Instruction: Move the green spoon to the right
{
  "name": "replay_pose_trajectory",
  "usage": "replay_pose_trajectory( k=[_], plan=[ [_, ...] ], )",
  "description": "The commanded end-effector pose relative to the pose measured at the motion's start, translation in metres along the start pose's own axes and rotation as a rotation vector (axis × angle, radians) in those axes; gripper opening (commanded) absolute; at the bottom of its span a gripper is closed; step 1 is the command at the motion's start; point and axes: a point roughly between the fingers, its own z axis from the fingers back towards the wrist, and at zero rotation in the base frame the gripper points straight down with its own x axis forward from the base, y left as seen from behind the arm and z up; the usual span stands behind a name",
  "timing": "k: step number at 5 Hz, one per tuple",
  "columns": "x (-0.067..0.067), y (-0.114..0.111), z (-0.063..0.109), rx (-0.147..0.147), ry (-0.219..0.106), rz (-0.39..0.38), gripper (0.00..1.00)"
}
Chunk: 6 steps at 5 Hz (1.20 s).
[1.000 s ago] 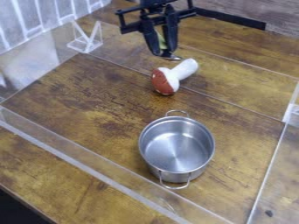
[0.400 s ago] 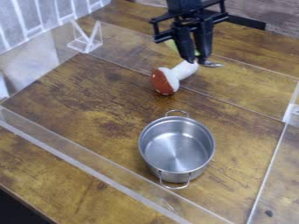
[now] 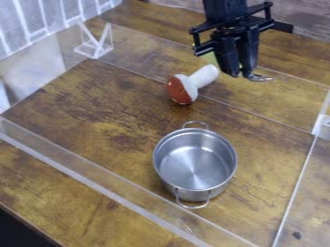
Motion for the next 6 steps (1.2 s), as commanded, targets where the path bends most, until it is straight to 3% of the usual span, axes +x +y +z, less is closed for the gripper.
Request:
replay_pose_trajectory(
  k=[1, 3, 5, 6],
  plan=[
    [-0.008, -0.015, 0.005, -0.041, -0.036, 0.005, 0.00],
    [0.005, -0.025, -0.035, -0.031, -0.090, 0.008, 0.00],
    [0.027, -0.037, -0.062, -0.029, -0.139, 0.023, 0.00],
    [0.025, -0.039, -0.057, -0.021, -0.142, 0.006, 1.00]
  ],
)
